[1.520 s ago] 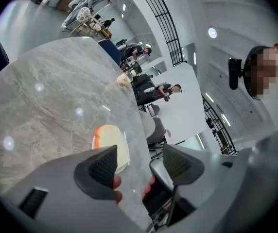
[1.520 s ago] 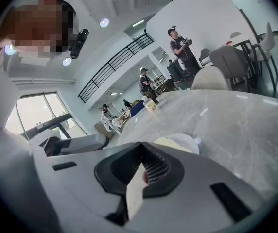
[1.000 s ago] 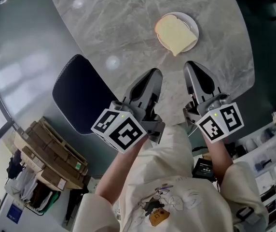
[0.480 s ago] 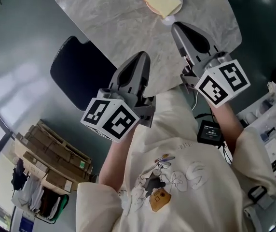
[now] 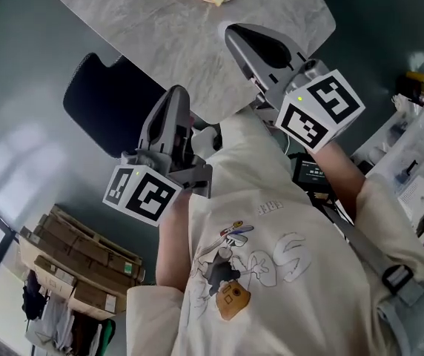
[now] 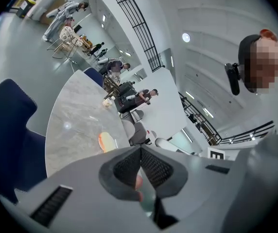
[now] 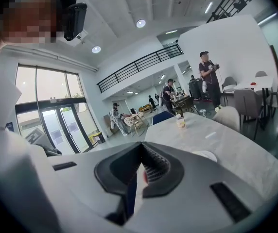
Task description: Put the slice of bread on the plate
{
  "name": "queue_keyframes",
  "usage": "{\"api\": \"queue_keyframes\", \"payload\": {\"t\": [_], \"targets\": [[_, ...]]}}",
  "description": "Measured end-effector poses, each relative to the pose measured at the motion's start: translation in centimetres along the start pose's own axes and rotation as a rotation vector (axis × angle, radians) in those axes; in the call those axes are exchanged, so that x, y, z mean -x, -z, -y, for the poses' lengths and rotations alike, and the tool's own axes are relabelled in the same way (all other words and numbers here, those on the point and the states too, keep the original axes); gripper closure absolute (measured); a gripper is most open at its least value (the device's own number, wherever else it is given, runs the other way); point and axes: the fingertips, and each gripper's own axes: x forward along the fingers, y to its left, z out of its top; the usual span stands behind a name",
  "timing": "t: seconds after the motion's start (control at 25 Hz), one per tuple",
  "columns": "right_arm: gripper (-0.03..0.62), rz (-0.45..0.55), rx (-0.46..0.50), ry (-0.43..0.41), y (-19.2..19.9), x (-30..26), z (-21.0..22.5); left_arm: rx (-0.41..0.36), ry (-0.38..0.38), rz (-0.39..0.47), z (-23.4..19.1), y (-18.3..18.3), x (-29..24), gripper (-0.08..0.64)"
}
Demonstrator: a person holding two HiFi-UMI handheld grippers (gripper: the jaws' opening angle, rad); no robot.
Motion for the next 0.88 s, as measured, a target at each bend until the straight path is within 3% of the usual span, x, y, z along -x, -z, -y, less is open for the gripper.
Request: {"api": "queue_keyframes", "payload": {"t": [0.4, 0.6, 0.88], "targets": [[0.588, 0.024, 0.039, -0.011, 0.2, 5.7, -7.1, -0.014, 0.089, -0.006, 3.2, 1.3, 5.2, 0.549], [0.588, 0.033, 0.117, 0.001, 1.2, 8.9, -10.7, -0.086, 0.133, -0.038, 5.2, 2.8, 7.9, 0.549], [0.588, 0.062, 0.077, 0.04, 4.0, 11.2, -15.1, -0.158, 0.198, -0.092, 6.2, 4.3, 10.7, 0.549]]}}
